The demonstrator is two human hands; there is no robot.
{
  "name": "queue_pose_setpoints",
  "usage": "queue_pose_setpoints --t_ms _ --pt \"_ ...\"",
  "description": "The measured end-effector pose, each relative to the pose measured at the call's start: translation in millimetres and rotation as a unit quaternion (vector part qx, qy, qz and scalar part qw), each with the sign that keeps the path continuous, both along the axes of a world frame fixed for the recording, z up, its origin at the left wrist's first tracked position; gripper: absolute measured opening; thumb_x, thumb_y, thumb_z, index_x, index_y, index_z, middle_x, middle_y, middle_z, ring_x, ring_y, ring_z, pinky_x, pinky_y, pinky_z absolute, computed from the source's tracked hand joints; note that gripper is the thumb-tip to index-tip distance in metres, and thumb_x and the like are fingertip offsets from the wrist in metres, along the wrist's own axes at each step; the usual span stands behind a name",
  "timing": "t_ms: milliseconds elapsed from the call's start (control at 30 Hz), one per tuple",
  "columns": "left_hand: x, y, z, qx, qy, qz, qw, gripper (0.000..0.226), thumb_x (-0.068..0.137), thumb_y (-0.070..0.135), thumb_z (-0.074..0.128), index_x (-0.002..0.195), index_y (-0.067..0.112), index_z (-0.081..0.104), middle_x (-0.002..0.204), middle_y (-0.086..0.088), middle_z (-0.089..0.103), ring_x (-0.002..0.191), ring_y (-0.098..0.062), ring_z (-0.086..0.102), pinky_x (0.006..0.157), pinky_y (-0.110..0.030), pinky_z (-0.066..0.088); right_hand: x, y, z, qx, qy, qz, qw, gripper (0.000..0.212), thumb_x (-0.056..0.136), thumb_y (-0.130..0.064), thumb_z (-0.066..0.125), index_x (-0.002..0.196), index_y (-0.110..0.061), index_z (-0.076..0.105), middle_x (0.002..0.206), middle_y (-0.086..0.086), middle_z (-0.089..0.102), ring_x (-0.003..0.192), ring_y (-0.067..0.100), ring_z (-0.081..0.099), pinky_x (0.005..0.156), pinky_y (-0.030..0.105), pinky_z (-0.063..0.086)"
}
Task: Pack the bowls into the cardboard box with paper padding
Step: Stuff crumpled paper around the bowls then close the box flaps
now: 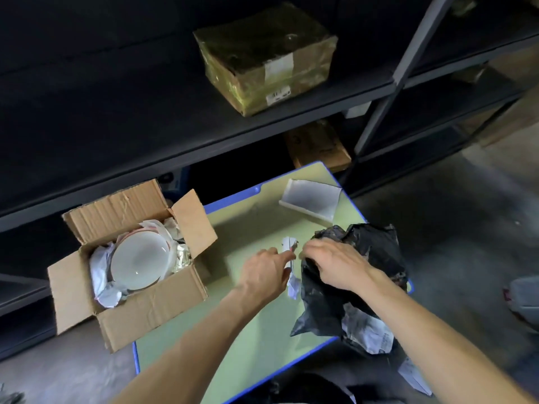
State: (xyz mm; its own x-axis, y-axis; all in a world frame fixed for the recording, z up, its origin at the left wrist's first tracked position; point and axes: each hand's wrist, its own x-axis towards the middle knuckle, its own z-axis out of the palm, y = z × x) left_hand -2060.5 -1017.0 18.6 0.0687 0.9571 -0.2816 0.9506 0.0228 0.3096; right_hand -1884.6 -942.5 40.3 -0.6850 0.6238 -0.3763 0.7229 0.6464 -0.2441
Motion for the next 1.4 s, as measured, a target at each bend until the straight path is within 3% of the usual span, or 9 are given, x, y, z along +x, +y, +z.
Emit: queue_pose_setpoints --t_ms 133,300,467,767,900,1033,1100,1233,1400 --pt "11 13 -28 -0.079 0.017 -0.018 0.997 0.036 0.100 0.037 0.047 0.136 0.039 0.050 0.115 -0.005 0.062 0.107 -0.029 0.061 0.084 -0.037 0.048 5 4 -24 -0.005 -0.070 0.052 0.996 0.058 0.086 -0.002 0.051 0.136 -0.031 0.053 0.138 -0.008 0.047 0.121 0.021 0.042 0.092 0.036 0.046" --pt "12 17 -46 -0.094 0.022 -0.013 0.995 0.024 0.098 0.031 0.043 0.110 0.026 0.064 0.098 -0.004 0.065 0.087 -0.028 0.064 0.066 -0.033 0.045 20 4 -40 0.005 -0.157 0.065 0.985 0.036 0.091 -0.017 0.051 0.124 -0.028 0.060 0.125 -0.001 0.057 0.117 0.025 0.040 0.093 0.041 0.044" --pt "10 17 -47 -0.064 0.005 0.003 0.998 0.022 0.098 0.030 0.042 0.105 0.024 0.062 0.092 -0.002 0.060 0.084 -0.028 0.061 0.063 -0.031 0.037 27 2 -31 -0.085 -0.262 0.029 0.961 0.037 0.087 -0.008 0.049 0.118 -0.019 0.065 0.122 0.006 0.065 0.114 0.030 0.059 0.084 0.036 0.049" --pt "0 27 -38 -0.017 -0.031 0.044 0.998 0.031 0.095 0.034 0.050 0.125 0.029 0.056 0.105 -0.006 0.057 0.097 -0.031 0.062 0.075 -0.036 0.047 2 23 -33 0.007 -0.070 -0.012 0.997 0.038 0.096 -0.024 0.048 0.134 -0.024 0.052 0.127 0.000 0.055 0.122 0.023 0.046 0.093 0.038 0.046" --pt "-3 22 -39 -0.015 -0.056 0.055 0.997 0.029 0.094 0.024 0.051 0.121 0.031 0.057 0.104 -0.005 0.057 0.089 -0.032 0.064 0.071 -0.033 0.044 0 20 -43 0.037 -0.015 -0.033 0.999 0.033 0.097 -0.023 0.048 0.130 -0.019 0.046 0.123 0.002 0.052 0.113 0.026 0.050 0.085 0.042 0.049" --pt "-4 21 -32 -0.006 -0.085 0.054 0.995 0.025 0.094 0.017 0.049 0.114 0.030 0.054 0.101 -0.004 0.054 0.085 -0.035 0.063 0.066 -0.032 0.038 -4 22 -42 0.041 0.065 -0.053 0.996 0.070 0.089 -0.020 0.063 0.147 -0.026 0.026 0.143 0.001 0.038 0.126 0.025 0.042 0.081 0.043 0.054" --pt "-6 20 -24 0.010 -0.103 0.049 0.993 0.030 0.092 0.014 0.050 0.117 0.031 0.050 0.100 -0.003 0.055 0.086 -0.033 0.063 0.068 -0.034 0.043 -10 27 -38 0.028 0.055 -0.017 0.998 0.069 0.090 -0.027 0.065 0.149 -0.031 0.029 0.148 -0.002 0.035 0.131 0.020 0.034 0.088 0.041 0.052" --pt "-10 17 -10 0.070 -0.145 0.075 0.984 0.029 0.093 0.014 0.052 0.117 0.025 0.039 0.105 -0.002 0.062 0.088 -0.034 0.060 0.066 -0.034 0.041 -25 32 -35 0.042 0.027 0.034 0.998 0.030 0.093 -0.034 0.056 0.120 -0.023 0.051 0.113 0.000 0.059 0.115 0.025 0.049 0.086 0.039 0.046" --pt "-18 14 -13 0.057 -0.089 0.103 0.989 0.044 0.090 0.007 0.050 0.133 0.015 0.044 0.117 -0.008 0.057 0.101 -0.033 0.059 0.076 -0.034 0.040 -24 34 -33 -0.013 -0.049 0.013 0.999 0.055 0.090 -0.032 0.061 0.141 -0.026 0.041 0.130 0.002 0.053 0.122 0.026 0.047 0.094 0.040 0.044"
